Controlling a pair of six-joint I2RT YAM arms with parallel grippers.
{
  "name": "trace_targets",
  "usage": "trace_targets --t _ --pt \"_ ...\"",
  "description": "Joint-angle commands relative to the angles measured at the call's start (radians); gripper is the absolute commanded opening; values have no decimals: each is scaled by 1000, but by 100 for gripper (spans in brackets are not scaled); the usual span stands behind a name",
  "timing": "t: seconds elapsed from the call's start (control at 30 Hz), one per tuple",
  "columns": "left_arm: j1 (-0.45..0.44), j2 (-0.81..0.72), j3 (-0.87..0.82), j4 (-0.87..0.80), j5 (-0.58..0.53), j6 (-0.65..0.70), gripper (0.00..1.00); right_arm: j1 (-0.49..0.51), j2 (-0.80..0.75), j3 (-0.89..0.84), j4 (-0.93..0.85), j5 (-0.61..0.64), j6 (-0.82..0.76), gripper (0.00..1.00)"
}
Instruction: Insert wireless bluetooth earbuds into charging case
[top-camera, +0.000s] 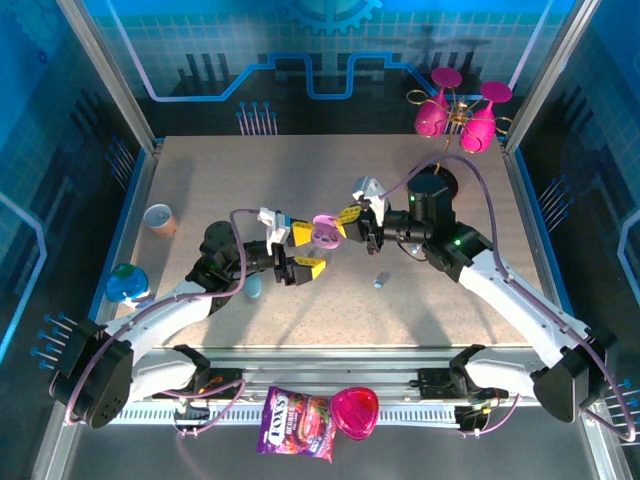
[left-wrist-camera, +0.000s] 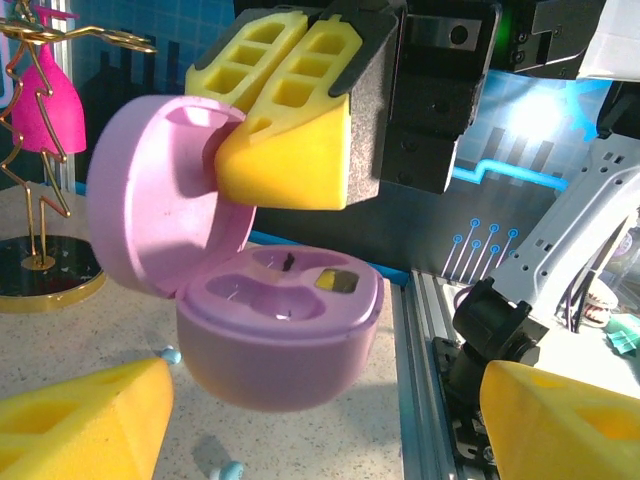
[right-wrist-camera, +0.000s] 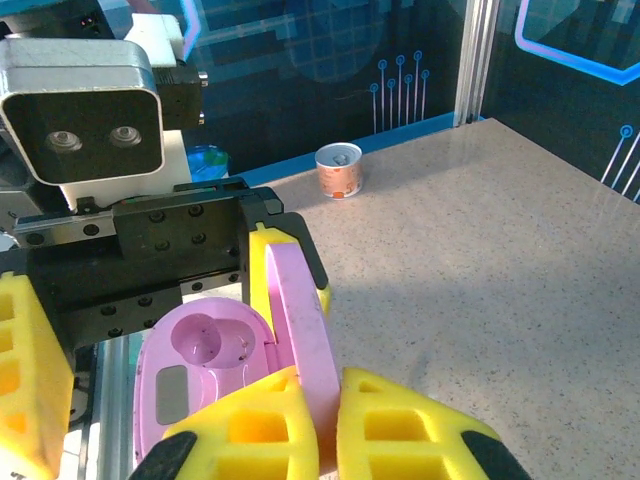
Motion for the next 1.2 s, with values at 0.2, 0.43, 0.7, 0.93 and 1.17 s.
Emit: trace_targets --t 0.2,0.43,0.7,0.93,1.17 --pt "-3 27 30 86 -5 -17 73 33 -5 3 8 30 -39 7" --pt "-3 29 22 99 -5 -17 67 38 6 14 -25 12 -54 7" --pt "-4 30 20 104 4 -16 58 44 11 19 -32 16 -49 7" --pt "-4 27 11 110 10 -2 62 43 16 29 -30 7 -12 7" --pt "-2 24 6 114 18 4 54 41 28 40 -44 2 -1 7"
